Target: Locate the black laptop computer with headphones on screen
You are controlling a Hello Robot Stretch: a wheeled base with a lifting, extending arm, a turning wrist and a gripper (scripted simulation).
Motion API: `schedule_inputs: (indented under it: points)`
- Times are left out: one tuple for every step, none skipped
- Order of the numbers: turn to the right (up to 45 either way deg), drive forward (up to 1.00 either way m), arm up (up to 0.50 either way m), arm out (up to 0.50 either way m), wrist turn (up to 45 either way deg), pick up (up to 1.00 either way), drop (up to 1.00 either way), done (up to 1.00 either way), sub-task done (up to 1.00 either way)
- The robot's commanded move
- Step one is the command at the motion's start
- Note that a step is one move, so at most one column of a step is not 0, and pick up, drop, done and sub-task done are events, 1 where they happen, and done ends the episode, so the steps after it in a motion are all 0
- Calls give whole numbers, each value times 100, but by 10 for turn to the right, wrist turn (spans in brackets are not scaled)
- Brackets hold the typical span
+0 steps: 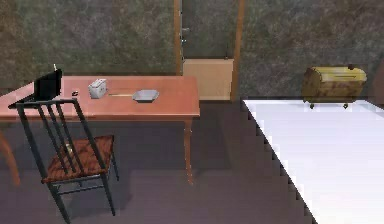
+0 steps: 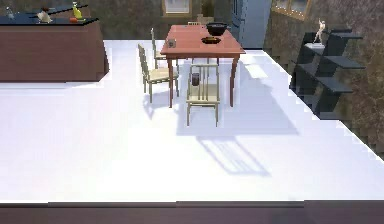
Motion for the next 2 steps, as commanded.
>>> schedule_inputs:
  points:
    - [0,65,0,0,0,0,0,0,0]
    - [-450,0,0,0,0,0,0,0,0]
